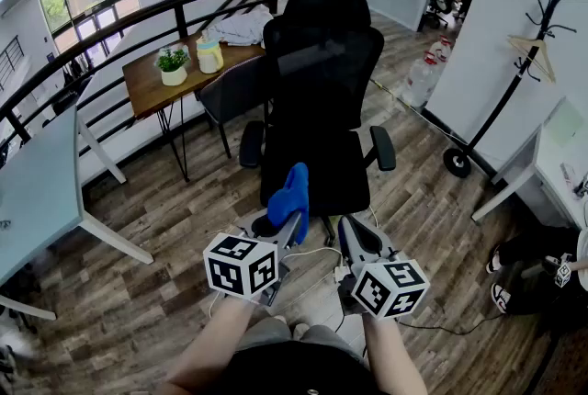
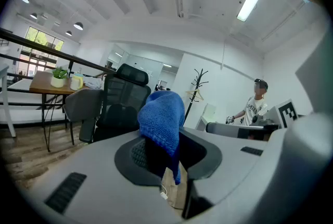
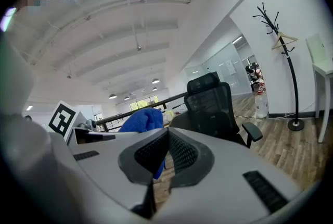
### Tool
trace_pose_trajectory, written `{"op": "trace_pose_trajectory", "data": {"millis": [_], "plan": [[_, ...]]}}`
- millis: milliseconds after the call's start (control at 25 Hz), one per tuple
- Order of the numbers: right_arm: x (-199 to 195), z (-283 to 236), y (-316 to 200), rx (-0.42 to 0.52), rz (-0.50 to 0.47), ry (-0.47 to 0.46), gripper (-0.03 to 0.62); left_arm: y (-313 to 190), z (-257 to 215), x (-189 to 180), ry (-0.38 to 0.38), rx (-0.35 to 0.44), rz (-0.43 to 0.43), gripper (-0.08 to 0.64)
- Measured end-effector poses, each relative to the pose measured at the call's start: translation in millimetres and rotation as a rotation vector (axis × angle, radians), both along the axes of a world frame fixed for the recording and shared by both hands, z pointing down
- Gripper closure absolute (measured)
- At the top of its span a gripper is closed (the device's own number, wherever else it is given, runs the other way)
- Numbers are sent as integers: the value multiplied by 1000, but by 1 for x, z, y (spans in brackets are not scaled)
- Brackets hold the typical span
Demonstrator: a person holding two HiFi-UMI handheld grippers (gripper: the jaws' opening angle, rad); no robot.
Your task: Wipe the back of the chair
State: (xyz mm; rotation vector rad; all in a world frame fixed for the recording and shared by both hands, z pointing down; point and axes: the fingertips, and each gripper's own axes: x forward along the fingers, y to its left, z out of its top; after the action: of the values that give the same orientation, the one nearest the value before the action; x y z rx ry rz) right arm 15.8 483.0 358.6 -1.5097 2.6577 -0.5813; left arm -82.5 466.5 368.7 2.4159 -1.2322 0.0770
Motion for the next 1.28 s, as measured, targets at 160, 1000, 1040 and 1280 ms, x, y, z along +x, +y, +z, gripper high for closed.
{"op": "trace_pose_trajectory", "data": {"millis": [160,1000,1040,1280], "plan": [[-5,3,3,-15,-10,-18,565,5,9,-7,-14,-26,-13,474],[-26,17,-26,-42,35,-50,563,-28,20,-38,3,-43,50,474],[-29,19,-28,-47,35,-49,563,-29,22,-41,3,-51,53,474],[-27,32,-55,-77,45,-50,563,-50,38,-42,2,-88,67,474]]}}
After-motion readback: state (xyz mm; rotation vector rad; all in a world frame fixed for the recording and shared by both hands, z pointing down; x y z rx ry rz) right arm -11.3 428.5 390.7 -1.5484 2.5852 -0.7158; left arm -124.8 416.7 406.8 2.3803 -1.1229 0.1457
